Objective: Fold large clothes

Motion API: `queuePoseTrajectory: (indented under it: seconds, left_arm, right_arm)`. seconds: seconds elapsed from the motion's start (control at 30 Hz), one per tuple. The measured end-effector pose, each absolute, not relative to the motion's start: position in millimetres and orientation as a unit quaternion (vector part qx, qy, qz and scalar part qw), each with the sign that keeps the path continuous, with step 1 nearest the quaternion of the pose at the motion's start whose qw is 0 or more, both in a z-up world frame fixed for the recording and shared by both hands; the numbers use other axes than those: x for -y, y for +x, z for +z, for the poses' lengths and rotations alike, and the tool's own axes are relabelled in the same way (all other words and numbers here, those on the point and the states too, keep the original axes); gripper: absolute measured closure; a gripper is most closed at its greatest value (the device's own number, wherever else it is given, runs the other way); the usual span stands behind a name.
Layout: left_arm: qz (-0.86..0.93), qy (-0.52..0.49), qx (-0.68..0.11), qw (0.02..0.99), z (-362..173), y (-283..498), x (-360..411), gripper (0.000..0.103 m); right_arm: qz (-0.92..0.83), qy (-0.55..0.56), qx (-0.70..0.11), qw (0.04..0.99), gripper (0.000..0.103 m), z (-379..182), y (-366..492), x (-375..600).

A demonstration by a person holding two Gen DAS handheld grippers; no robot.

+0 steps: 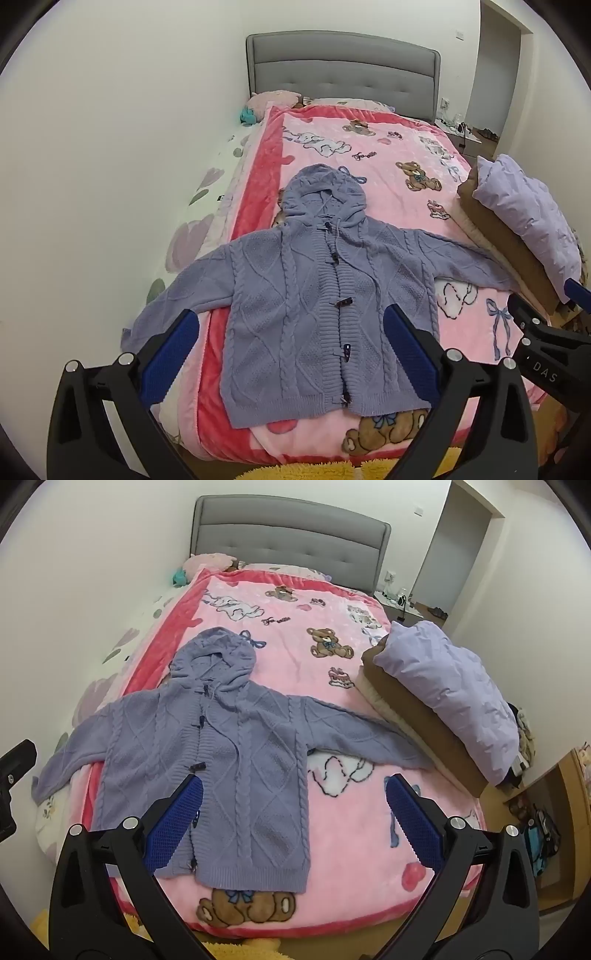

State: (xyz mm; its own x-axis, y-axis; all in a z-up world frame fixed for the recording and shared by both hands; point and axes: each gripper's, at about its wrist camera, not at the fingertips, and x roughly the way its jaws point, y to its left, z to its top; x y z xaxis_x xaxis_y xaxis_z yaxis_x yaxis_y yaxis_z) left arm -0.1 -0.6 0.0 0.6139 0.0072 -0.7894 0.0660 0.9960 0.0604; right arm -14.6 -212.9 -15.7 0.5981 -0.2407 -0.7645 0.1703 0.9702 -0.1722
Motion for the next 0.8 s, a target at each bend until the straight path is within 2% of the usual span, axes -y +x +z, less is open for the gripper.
queuePoseTrajectory:
  seconds: [0.8]
  left_arm:
    - [-0.009, 0.047, -0.440, 0.897, 3.0, -3.6, 3.2, 0.005]
  right_arm:
    - [-0.116, -0.045, -0.434, 0.892, 0.008, -14.7, -14.0, 208.3]
